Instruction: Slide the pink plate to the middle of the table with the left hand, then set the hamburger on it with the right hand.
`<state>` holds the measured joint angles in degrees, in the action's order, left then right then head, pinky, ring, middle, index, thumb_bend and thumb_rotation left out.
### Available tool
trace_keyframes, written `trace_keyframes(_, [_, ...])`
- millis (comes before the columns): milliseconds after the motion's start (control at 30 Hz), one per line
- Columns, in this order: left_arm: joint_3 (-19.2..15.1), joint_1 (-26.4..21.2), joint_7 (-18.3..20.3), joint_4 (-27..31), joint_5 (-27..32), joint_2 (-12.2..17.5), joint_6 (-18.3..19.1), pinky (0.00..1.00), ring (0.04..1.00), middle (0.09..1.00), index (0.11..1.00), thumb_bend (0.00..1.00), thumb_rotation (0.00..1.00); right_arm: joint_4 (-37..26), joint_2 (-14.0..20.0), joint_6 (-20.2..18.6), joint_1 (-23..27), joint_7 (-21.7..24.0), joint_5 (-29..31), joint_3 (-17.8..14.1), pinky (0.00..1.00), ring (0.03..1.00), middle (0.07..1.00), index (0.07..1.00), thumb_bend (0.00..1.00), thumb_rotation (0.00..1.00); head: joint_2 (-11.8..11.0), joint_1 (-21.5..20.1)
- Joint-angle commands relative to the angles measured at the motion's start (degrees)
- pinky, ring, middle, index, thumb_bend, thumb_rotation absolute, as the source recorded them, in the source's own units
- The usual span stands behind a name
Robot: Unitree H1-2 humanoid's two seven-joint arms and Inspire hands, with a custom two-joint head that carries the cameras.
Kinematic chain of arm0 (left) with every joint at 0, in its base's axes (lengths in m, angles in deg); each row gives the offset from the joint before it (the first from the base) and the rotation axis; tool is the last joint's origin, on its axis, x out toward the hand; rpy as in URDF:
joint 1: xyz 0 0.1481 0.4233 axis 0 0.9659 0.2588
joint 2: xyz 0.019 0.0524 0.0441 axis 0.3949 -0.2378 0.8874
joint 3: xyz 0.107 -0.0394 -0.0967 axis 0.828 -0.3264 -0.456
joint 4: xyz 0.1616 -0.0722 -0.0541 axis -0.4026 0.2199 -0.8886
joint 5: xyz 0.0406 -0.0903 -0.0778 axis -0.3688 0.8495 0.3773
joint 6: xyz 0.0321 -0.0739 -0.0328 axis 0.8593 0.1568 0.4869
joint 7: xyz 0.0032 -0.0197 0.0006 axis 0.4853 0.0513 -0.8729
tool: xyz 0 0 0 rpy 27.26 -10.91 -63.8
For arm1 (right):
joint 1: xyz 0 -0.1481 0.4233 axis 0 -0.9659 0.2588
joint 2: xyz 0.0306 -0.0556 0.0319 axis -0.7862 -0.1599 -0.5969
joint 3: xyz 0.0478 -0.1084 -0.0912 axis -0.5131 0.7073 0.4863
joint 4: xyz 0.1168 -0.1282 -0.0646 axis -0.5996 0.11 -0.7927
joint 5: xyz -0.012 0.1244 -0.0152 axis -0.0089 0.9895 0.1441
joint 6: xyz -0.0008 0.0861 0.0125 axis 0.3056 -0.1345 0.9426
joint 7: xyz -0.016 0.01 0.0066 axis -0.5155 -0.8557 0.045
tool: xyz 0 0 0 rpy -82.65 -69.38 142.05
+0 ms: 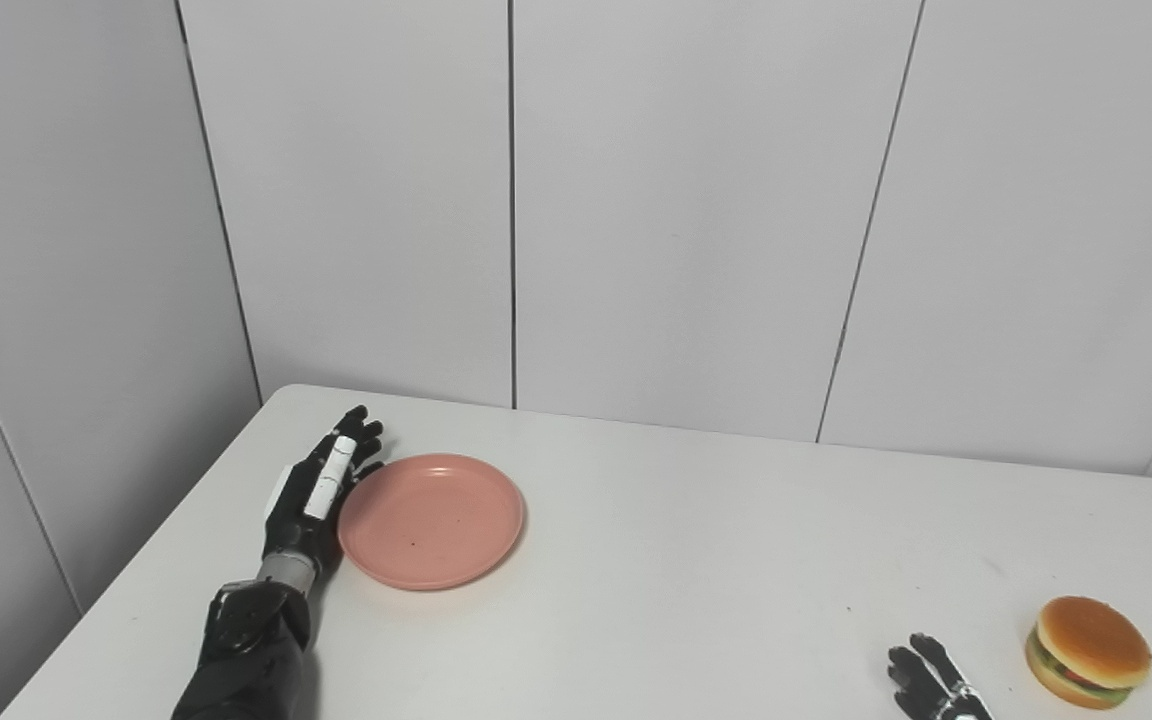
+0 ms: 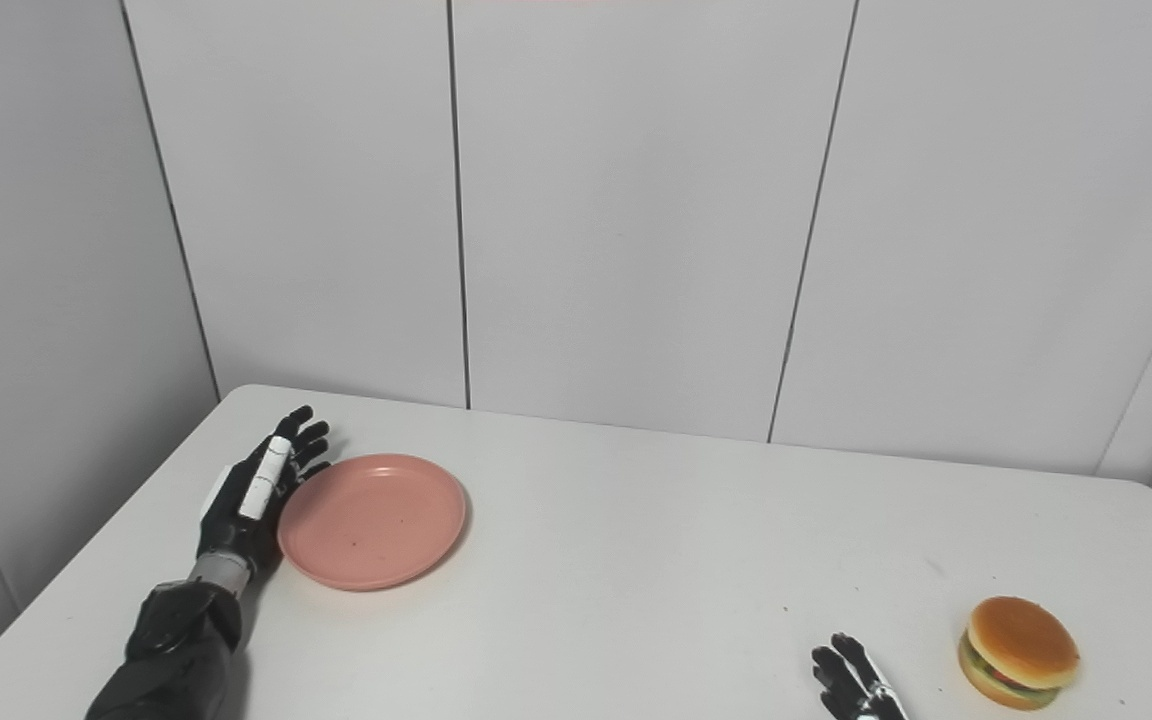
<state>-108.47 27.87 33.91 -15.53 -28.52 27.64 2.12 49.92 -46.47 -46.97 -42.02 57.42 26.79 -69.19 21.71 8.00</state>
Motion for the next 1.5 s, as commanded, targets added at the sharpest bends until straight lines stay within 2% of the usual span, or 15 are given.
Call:
trace_keyframes(0, [0.61,-2.5,0.34,1.22,-0.33,-0.14,-1.35,0.86,0.909,0.861,0.844,0.98,0.74,3.19,-0.3,-3.45,-2.04,-0.63,-0.3,0.21,0.92,0.886,0.854,0.873,0.82,0.9,0.13,-0.03])
trace_keyframes(200, [1.92,-3.1,0.13,1.76,-0.59,-1.91,-1.34,0.81,0.898,0.857,0.854,1.0,0.75,2.96,-0.47,-3.43,-2.11,-0.84,-0.48,0.65,0.92,0.881,0.848,0.875,0.82,0.91,0.26,-0.51])
trace_keyframes(233, [1.89,-3.3,0.54,1.52,-0.09,-2.22,-1.34,0.85,0.9,0.849,0.85,1.0,0.74,2.89,-0.54,-3.46,-2.12,-0.87,-0.52,0.74,0.92,0.883,0.851,0.873,0.82,0.91,0.29,-0.72])
trace_keyframes(300, [2.01,-3.56,0.76,1.34,0.35,-2.8,-1.31,0.88,0.903,0.847,0.847,1.0,0.72,2.78,-0.62,-3.52,-2.12,-0.9,-0.54,0.88,0.92,0.883,0.851,0.87,0.82,0.9,0.31,-0.92])
trace_keyframes(500, [3.46,-3.39,-0.47,2.15,-1.17,-4.24,-1.31,0.8,0.875,0.838,0.84,1.0,0.74,2.68,-0.89,-3.64,-2.01,-1.07,-0.7,1.1,0.91,0.884,0.852,0.87,0.84,0.89,0.44,-1.48])
trace_keyframes(933, [6.5,-2.71,0.1,3.13,-1.73,-7.16,-1.34,0.84,0.887,0.839,0.842,0.99,0.73,1.61,-1.42,-4.68,-2.18,-1.78,-1.6,1.77,0.91,0.881,0.855,0.866,0.84,0.89,0.81,-2.79])
trace_keyframes(1100, [7.88,-1.99,-0.38,3.99,-2.45,-8.33,-1.26,0.82,0.888,0.845,0.855,1.0,0.75,1.71,-1.43,-4.67,-2.12,-1.78,-1.47,1.82,0.9,0.879,0.848,0.864,0.83,0.89,0.83,-2.7])
trace_keyframes(1300, [9.34,-1.33,-0.32,4.77,-2.88,-9.3,-1.33,0.81,0.886,0.842,0.842,1.0,0.74,1.01,-1.9,-5.2,-2.28,-2.13,-1.57,2.09,0.9,0.876,0.845,0.863,0.82,0.87,1.95,-4.82])
trace_keyframes(1467, [10.0,-0.75,0.06,5.85,-2.6,-9.58,-1.29,0.82,0.882,0.834,0.84,0.99,0.76,-0.18,-2.51,-6.2,-2.6,-2.62,-2.09,2.68,0.9,0.874,0.842,0.86,0.81,0.86,3.95,-8.8])
